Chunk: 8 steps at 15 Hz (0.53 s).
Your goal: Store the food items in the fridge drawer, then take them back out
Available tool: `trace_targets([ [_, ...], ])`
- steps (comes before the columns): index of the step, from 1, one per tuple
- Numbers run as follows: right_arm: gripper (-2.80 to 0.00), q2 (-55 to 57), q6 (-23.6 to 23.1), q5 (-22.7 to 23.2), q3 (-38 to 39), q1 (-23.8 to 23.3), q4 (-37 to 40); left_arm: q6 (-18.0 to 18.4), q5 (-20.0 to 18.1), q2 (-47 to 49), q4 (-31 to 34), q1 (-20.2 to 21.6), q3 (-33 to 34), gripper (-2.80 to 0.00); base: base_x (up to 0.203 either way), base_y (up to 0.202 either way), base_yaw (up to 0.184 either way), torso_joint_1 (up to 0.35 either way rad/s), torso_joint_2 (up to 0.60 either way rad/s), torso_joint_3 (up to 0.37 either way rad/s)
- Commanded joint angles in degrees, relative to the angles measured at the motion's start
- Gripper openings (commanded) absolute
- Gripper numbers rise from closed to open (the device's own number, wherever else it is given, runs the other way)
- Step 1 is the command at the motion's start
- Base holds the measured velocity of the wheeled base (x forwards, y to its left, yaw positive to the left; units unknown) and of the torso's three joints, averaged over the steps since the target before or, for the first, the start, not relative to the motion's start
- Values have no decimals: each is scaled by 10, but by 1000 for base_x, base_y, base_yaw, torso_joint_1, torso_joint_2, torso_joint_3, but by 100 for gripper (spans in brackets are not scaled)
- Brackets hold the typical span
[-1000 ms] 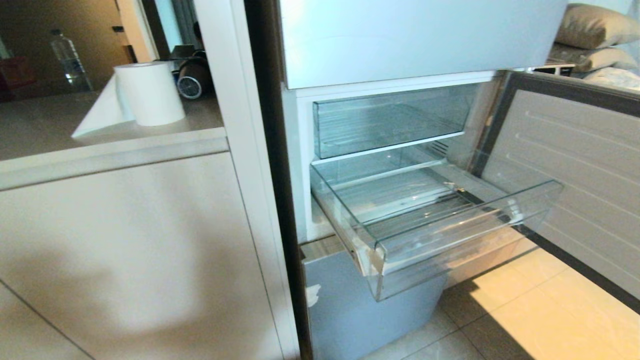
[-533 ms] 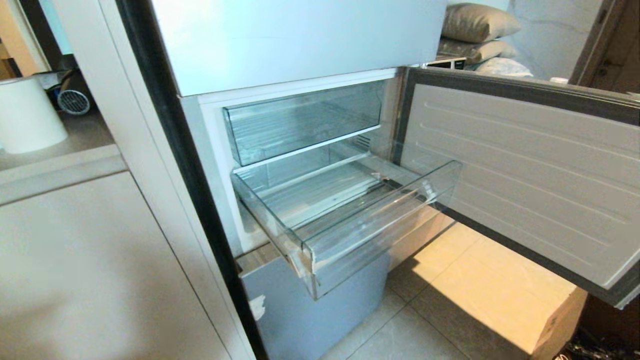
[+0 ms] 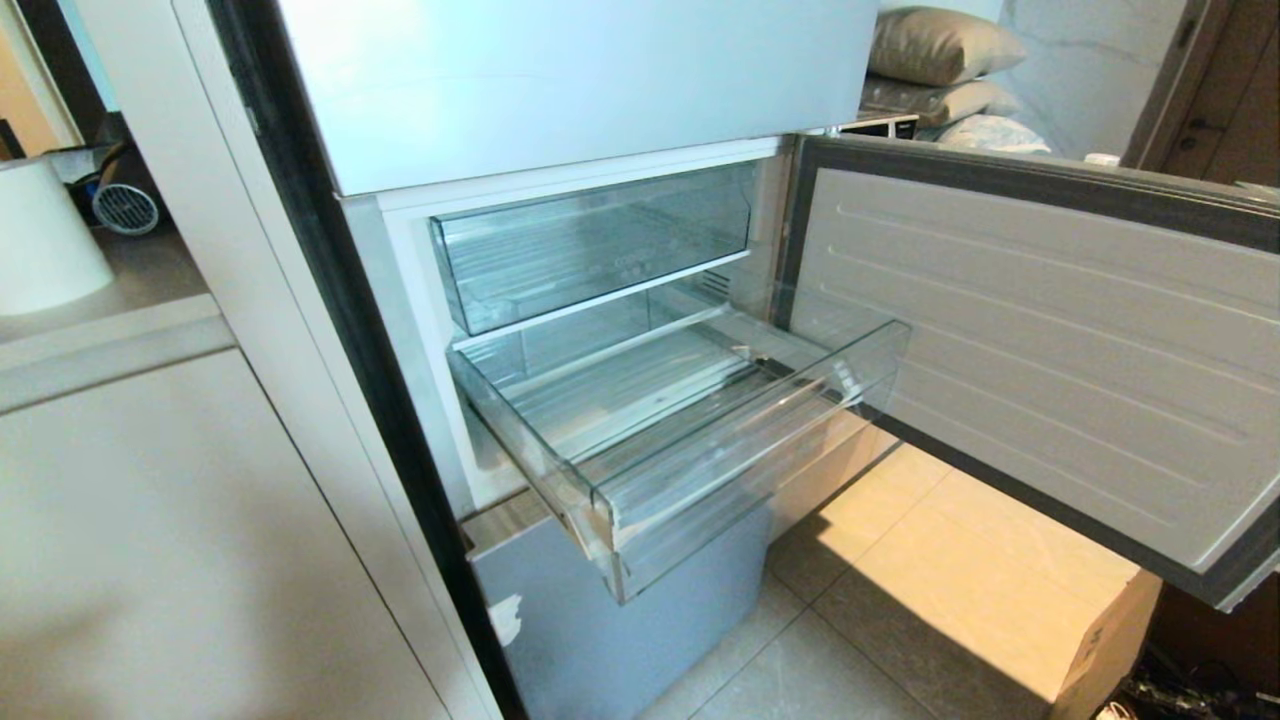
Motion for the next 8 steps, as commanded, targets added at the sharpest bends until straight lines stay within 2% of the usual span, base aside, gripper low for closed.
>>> trace_targets([
  [1, -280, 144, 29, -35, -38, -73, -14, 0, 0, 1, 0, 0, 1, -280, 0, 0, 0, 0, 0, 0],
  [2, -280, 193, 43, -40, -40, -132, -29, 0, 0, 1, 0, 0, 1, -280, 0, 0, 0, 0, 0, 0],
  [4, -280, 262, 58, -7, -35, -242, -81, 0, 0, 1, 0, 0, 1, -280, 0, 0, 0, 0, 0, 0],
  [8, -280, 410, 71, 163, -74, -500, -151, 0, 0, 1, 0, 0, 1, -280, 0, 0, 0, 0, 0, 0],
])
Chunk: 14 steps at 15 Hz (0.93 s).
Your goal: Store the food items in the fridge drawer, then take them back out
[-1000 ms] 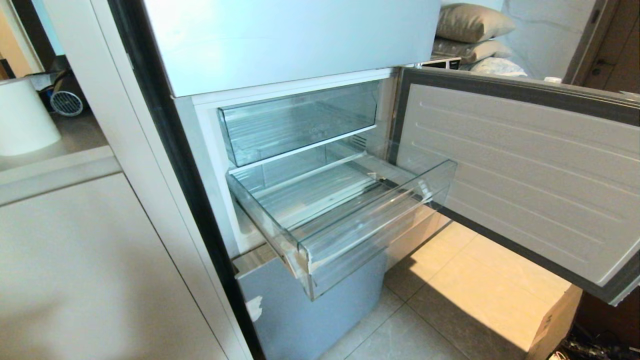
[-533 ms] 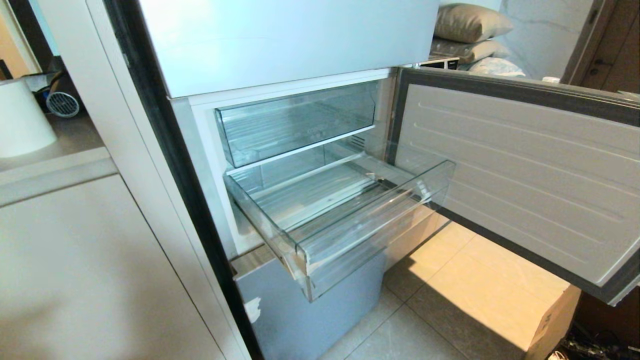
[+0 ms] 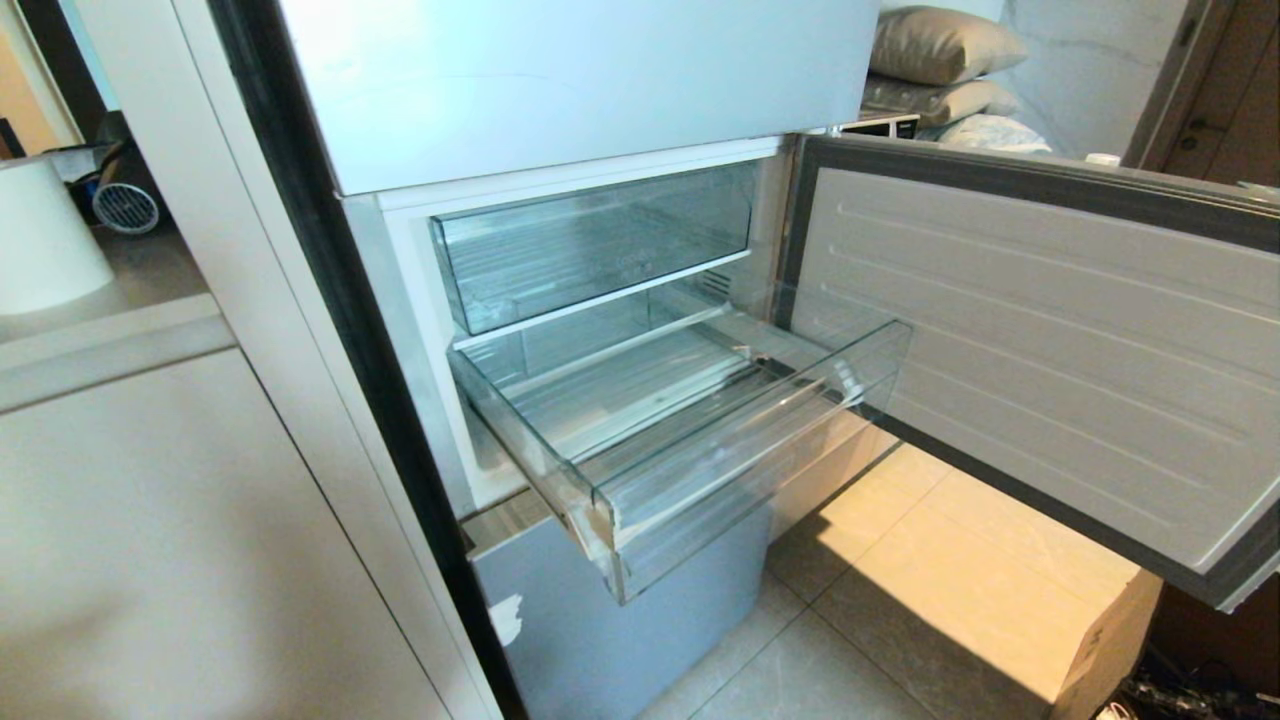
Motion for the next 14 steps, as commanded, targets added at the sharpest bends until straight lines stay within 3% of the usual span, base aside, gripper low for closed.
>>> trace_targets([
  [1, -280, 149, 1, 90, -36, -125, -19, 0, 0, 1, 0, 0, 1, -280, 0, 0, 0, 0, 0, 0],
  [5, -280, 317, -1, 134, -92, -165, -51, 0, 0, 1, 0, 0, 1, -280, 0, 0, 0, 0, 0, 0],
  [9, -280, 447, -8, 138, -136, -185, -177, 0, 0, 1, 0, 0, 1, -280, 0, 0, 0, 0, 0, 0],
  [14, -280, 594, -28, 144, -292, -185, -214, 0, 0, 1, 0, 0, 1, -280, 0, 0, 0, 0, 0, 0],
])
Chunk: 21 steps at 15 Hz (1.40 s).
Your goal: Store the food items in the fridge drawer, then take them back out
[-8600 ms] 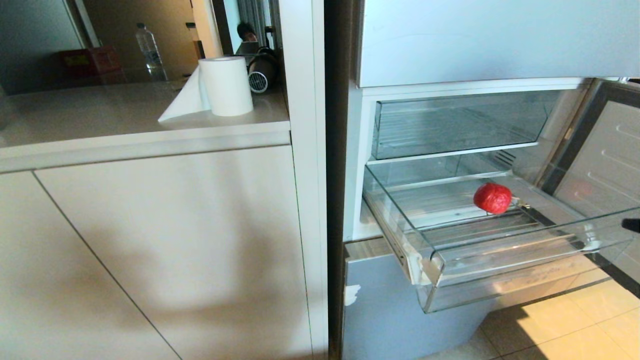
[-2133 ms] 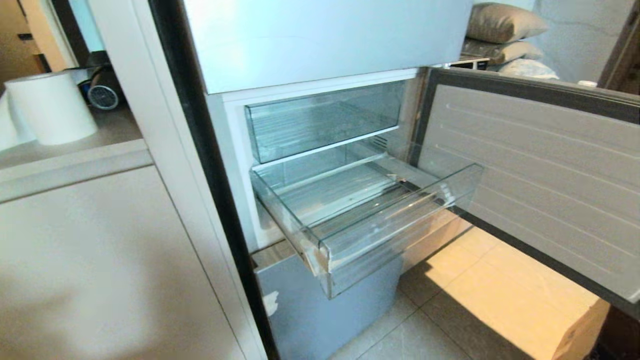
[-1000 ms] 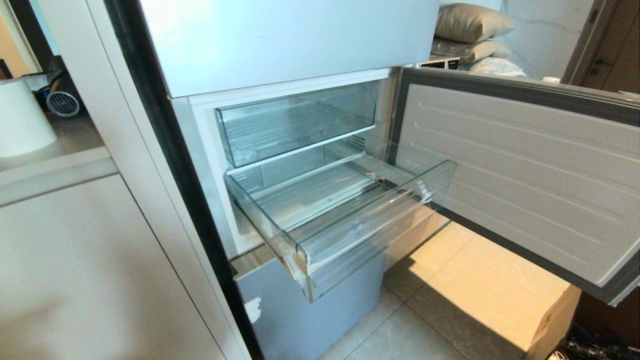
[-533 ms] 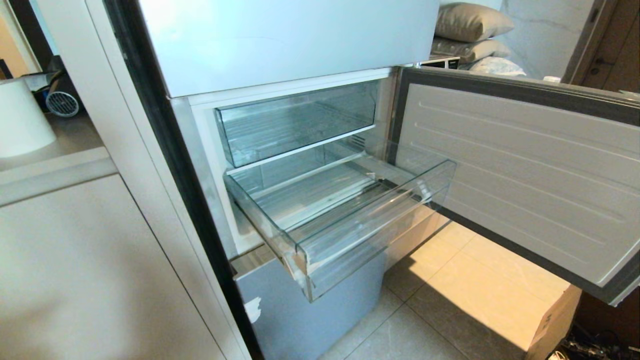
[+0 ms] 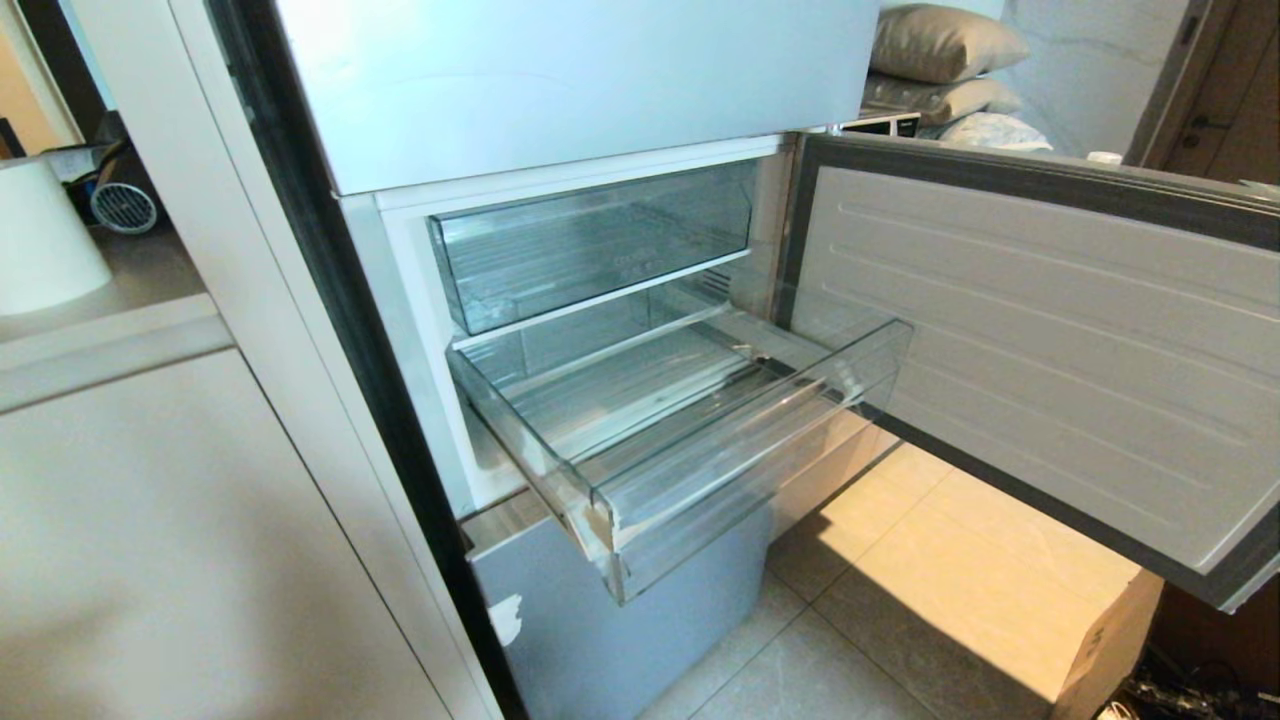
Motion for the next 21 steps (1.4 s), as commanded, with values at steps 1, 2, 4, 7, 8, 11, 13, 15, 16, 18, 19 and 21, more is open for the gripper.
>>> trace_targets([
  [1, -280, 97, -2, 15, -71, 3, -3, 0, 0, 1, 0, 0, 1, -280, 0, 0, 0, 0, 0, 0],
  [2, -280, 120, -3, 23, -91, 11, -4, 0, 0, 1, 0, 0, 1, -280, 0, 0, 0, 0, 0, 0],
  [4, -280, 159, -7, 30, -120, 35, -6, 0, 0, 1, 0, 0, 1, -280, 0, 0, 0, 0, 0, 0],
  [7, -280, 207, -8, 30, -163, 39, -6, 0, 0, 1, 0, 0, 1, -280, 0, 0, 0, 0, 0, 0],
  [8, -280, 219, -8, 28, -175, 40, -7, 0, 0, 1, 0, 0, 1, -280, 0, 0, 0, 0, 0, 0],
  [11, -280, 242, -9, 26, -199, 39, -7, 0, 0, 1, 0, 0, 1, -280, 0, 0, 0, 0, 0, 0],
  [13, -280, 259, -9, 25, -212, 39, -7, 0, 0, 1, 0, 0, 1, -280, 0, 0, 0, 0, 0, 0],
  [15, -280, 268, -10, 25, -219, 39, -6, 0, 0, 1, 0, 0, 1, -280, 0, 0, 0, 0, 0, 0],
  [16, -280, 275, -11, 25, -224, 39, -6, 0, 0, 1, 0, 0, 1, -280, 0, 0, 0, 0, 0, 0],
  [18, -280, 281, -17, 25, -229, 38, -5, 0, 0, 1, 0, 0, 1, -280, 0, 0, 0, 0, 0, 0],
  [19, 0, 282, -17, 25, -229, 38, -5, 0, 0, 1, 0, 0, 0, -280, 0, 0, 0, 0, 0, 0],
  [21, 0, 283, -16, 29, -231, 38, -6, 0, 0, 1, 0, 0, 1, -280, 0, 0, 0, 0, 0, 0],
])
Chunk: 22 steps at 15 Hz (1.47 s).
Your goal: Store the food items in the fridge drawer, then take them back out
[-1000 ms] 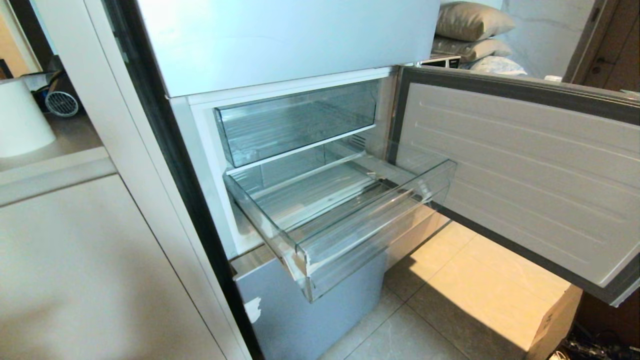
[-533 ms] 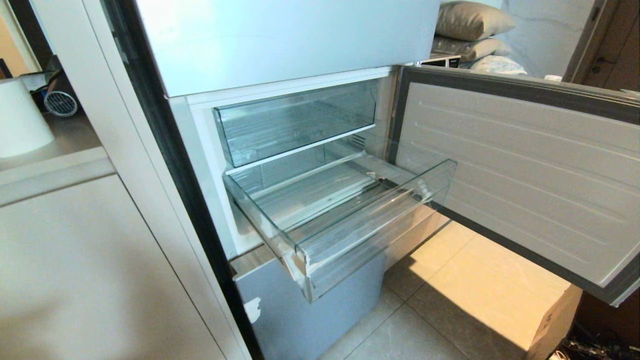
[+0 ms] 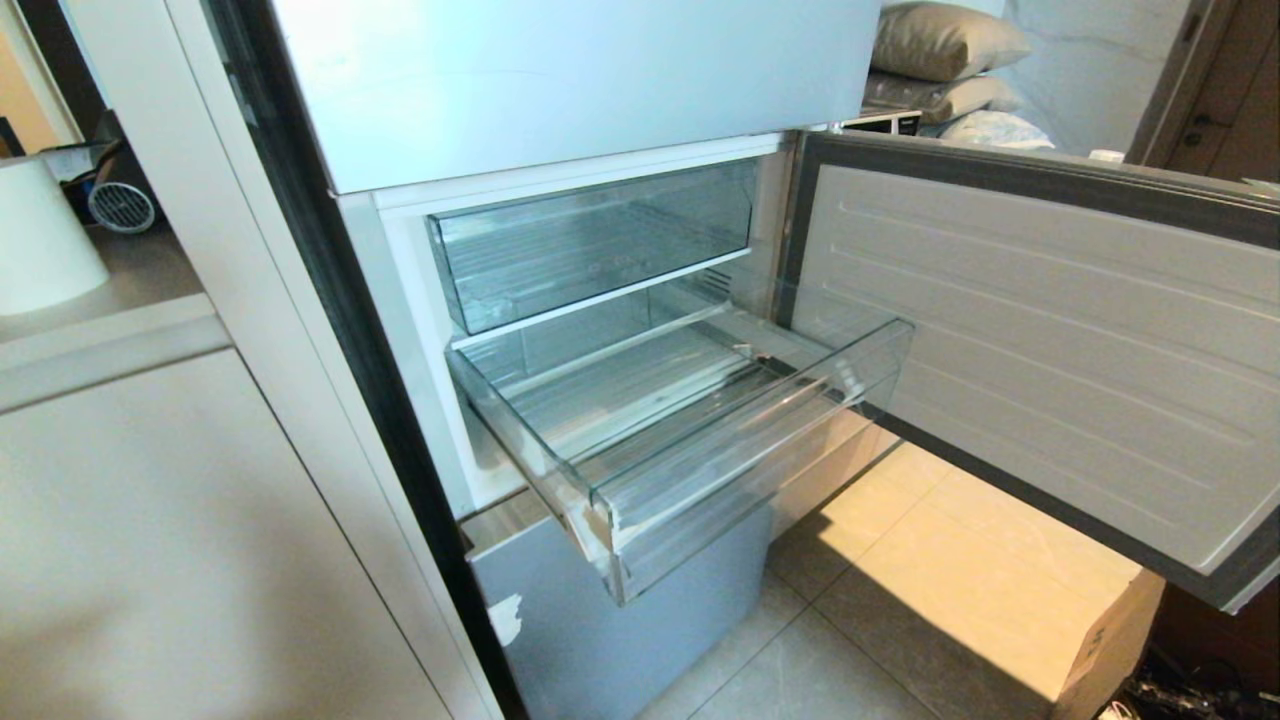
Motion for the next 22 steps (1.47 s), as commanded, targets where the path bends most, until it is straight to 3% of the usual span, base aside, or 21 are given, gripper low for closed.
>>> trace_targets([
  [1, 0, 1, 2, 5, -2, 0, -3, 0, 0, 1, 0, 0, 1, -280, 0, 0, 0, 0, 0, 0],
  [11, 0, -65, 5, 9, 36, -2, -1, 0, 0, 1, 0, 0, 1, -280, 0, 0, 0, 0, 0, 0],
  [18, 0, -280, 20, -9, 167, -5, 13, 0, 0, 1, 0, 0, 1, -280, 0, 0, 0, 0, 0, 0],
  [19, -280, -325, 23, -24, 194, -7, 14, 0, 0, 1, 0, 0, 1, -280, 0, 0, 0, 0, 0, 0],
  [22, -280, -467, 36, -51, 275, -8, 17, 0, 0, 1, 0, 0, 1, -280, 0, 0, 0, 0, 0, 0],
])
